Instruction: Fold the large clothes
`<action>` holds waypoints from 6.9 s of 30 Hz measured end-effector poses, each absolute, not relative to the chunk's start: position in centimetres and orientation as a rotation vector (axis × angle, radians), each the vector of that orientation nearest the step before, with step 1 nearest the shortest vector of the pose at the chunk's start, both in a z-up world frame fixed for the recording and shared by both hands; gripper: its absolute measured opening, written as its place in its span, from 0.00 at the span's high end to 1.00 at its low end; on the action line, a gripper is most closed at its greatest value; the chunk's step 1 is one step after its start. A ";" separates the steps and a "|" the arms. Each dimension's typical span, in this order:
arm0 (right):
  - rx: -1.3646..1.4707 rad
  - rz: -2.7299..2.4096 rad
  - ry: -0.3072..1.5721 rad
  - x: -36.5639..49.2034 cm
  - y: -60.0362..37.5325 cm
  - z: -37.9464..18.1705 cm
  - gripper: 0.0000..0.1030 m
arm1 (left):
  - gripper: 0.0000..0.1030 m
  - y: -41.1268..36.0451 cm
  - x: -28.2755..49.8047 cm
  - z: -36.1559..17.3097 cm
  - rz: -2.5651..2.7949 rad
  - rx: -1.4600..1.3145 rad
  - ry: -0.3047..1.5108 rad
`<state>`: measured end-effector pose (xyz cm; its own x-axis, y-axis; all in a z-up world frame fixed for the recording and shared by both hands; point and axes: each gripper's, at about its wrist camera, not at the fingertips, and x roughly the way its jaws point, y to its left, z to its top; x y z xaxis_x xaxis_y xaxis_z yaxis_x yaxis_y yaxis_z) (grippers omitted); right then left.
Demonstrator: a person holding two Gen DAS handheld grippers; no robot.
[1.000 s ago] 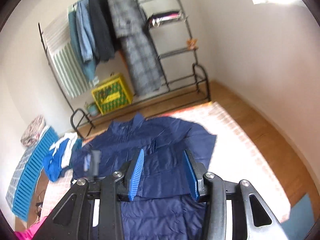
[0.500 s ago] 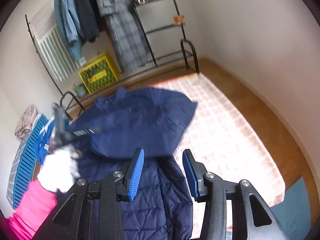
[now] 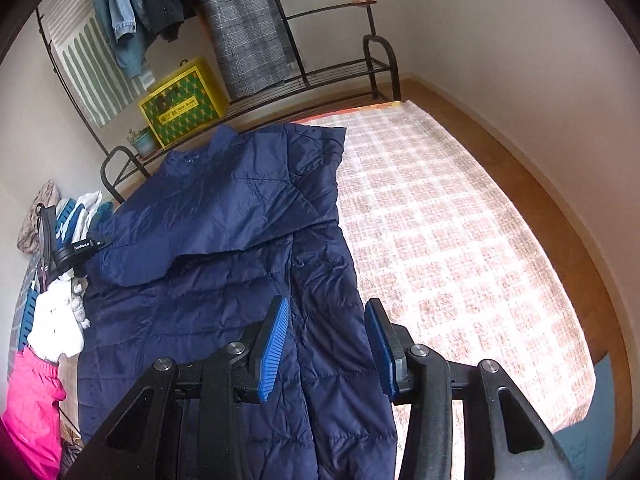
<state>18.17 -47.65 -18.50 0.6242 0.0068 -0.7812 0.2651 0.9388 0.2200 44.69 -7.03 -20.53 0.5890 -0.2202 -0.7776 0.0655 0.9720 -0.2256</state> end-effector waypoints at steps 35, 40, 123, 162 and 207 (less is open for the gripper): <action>0.289 -0.110 0.676 11.6 -47.0 -14.6 0.59 | 0.51 5.6 26.3 -8.4 -0.231 -0.159 0.752; 0.330 -0.146 0.636 6.8 -49.1 -12.3 0.58 | 0.40 9.7 19.1 -6.6 -0.239 -0.180 0.742; 0.526 0.293 0.892 5.0 -45.3 -19.5 0.97 | 0.96 9.2 13.3 -16.6 -0.548 -0.519 1.047; 0.401 0.092 0.799 21.5 -52.2 -19.9 0.35 | 0.45 7.8 34.8 -18.7 -0.403 -0.310 1.035; 0.111 -0.168 0.566 34.9 -47.3 -10.3 1.00 | 0.97 4.2 45.2 -9.6 -0.297 -0.094 0.728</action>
